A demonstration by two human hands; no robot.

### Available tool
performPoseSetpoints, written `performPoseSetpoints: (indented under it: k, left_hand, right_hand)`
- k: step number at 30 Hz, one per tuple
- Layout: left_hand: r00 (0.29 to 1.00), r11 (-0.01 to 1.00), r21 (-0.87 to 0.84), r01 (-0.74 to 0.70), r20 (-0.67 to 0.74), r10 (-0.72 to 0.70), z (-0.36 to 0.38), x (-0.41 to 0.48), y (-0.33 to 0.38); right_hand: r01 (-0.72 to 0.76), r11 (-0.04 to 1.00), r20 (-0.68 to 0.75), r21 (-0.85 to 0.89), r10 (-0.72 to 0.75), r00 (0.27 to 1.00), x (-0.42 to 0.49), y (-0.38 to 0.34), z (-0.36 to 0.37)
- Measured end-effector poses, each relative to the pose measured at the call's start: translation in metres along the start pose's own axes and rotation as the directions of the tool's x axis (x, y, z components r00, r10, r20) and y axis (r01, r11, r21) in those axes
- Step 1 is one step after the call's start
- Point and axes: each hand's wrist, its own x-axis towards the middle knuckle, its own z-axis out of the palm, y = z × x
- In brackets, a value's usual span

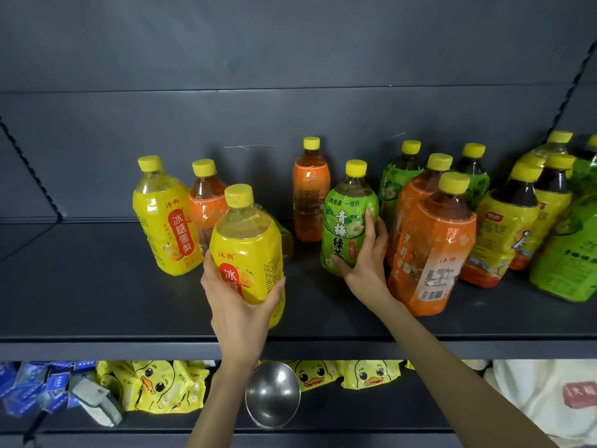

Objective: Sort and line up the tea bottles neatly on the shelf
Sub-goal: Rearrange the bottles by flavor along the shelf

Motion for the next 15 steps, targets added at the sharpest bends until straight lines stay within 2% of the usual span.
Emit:
performPoseSetpoints:
  k: [4, 8, 12, 14, 15]
  left_hand:
    - [1.000, 1.000, -0.015, 0.011, -0.026, -0.011, -0.008, 0.001, -0.003]
    - [0.999, 1.000, -0.009, 0.018, -0.040, -0.019, -0.019, 0.007, -0.009]
    - [0.999, 1.000, 0.008, 0.030, -0.039, -0.030, -0.034, 0.013, -0.014]
    - [0.999, 0.999, 0.025, 0.032, -0.041, -0.031, -0.040, 0.015, -0.016]
    - [0.999, 0.999, 0.034, 0.030, -0.040, -0.029, -0.042, 0.016, -0.017]
  right_hand:
    - [-0.047, 0.999, 0.002, -0.015, 0.047, 0.999, 0.002, -0.002, -0.001]
    - [-0.087, 0.996, -0.055, -0.020, 0.086, 0.995, 0.001, -0.008, 0.001]
    - [-0.192, 0.979, -0.082, -0.062, 0.187, 0.979, 0.003, -0.018, 0.004]
    - [-0.211, 0.970, -0.143, -0.122, 0.194, 0.971, -0.001, -0.024, 0.004]
    - [-0.179, 0.973, -0.201, -0.148, 0.148, 0.968, -0.005, -0.027, 0.004]
